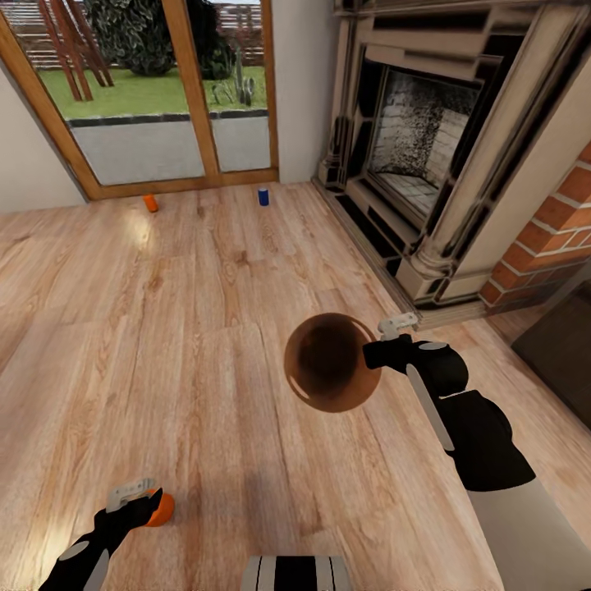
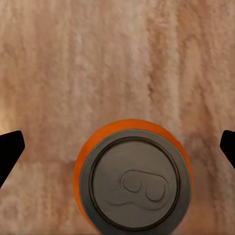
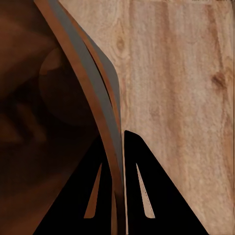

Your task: Put the three can of soda from the living room inside the tash can in the kitchen.

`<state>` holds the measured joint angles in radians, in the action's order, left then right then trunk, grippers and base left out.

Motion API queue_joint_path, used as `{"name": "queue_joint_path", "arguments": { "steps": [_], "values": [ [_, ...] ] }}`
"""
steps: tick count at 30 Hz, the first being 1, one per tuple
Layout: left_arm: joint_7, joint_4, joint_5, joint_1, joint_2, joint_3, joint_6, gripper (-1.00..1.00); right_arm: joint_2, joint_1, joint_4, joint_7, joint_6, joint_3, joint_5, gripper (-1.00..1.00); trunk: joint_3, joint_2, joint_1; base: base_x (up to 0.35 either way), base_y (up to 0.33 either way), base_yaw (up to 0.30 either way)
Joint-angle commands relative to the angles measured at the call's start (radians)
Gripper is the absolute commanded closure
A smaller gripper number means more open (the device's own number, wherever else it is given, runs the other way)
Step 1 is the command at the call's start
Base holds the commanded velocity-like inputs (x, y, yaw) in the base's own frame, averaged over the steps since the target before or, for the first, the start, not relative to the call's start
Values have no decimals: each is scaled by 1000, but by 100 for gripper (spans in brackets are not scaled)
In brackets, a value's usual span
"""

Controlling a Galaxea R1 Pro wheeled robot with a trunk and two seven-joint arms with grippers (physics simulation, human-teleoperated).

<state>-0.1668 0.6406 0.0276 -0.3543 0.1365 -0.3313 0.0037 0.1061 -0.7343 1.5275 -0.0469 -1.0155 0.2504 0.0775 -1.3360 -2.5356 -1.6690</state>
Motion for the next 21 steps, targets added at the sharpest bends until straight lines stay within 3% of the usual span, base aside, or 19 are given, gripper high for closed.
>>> {"name": "queue_joint_path", "arguments": {
  "steps": [1,12,21],
  "values": [
    [0,0,0,0,0,0,0,-100,0,-1,1,-4,0,2,11,100,0,0,0,0,0,0],
    [1,-4,-2,0,0,0,0,-100,-2,-9,3,-4,0,12,10,100,0,0,0,0,0,0],
    [3,-5,-4,0,-1,0,1,-100,-1,-29,4,-4,-1,13,10,100,-35,-2,-4,0,0,0]
  ]
}}
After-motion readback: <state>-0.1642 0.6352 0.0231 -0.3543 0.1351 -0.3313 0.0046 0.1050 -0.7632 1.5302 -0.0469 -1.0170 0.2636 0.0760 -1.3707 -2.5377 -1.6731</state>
